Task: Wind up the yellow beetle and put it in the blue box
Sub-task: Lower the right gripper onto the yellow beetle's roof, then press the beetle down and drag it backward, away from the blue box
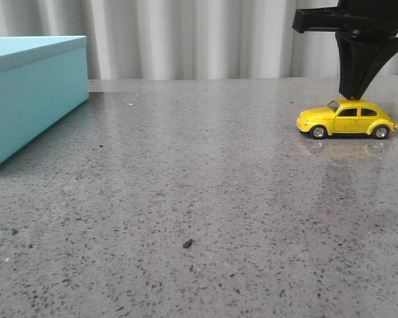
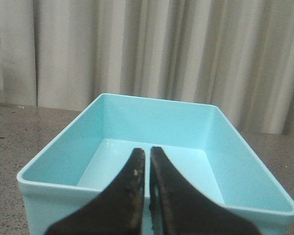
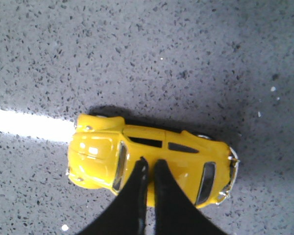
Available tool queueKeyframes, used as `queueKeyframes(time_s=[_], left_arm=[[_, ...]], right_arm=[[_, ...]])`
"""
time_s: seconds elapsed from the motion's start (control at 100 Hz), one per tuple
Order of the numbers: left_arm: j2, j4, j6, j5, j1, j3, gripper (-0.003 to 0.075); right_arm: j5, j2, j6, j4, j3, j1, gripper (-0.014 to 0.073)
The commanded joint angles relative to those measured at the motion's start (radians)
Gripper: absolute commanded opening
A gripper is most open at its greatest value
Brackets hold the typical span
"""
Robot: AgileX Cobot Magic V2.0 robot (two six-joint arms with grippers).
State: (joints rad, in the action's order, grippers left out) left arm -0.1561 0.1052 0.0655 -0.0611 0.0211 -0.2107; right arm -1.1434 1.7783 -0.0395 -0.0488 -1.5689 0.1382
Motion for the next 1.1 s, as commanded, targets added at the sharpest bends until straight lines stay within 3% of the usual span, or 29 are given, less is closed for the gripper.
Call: queueKeyframes(time_s=[0.0,1.09], left_arm=[[-0.020,0.000,0.001,0.078,-0.007,-0.036,-0.0021],[-0.020,-0.001,-0.003,0.078,-0.007,-0.036,-0.0021]], right_arm=[[0.003,-0.043,0.007,-0.003,-0.031,0.000,-0.0061],[-0.050,0.021,0.005,0.049,-0.031,-0.057,-0.0061]])
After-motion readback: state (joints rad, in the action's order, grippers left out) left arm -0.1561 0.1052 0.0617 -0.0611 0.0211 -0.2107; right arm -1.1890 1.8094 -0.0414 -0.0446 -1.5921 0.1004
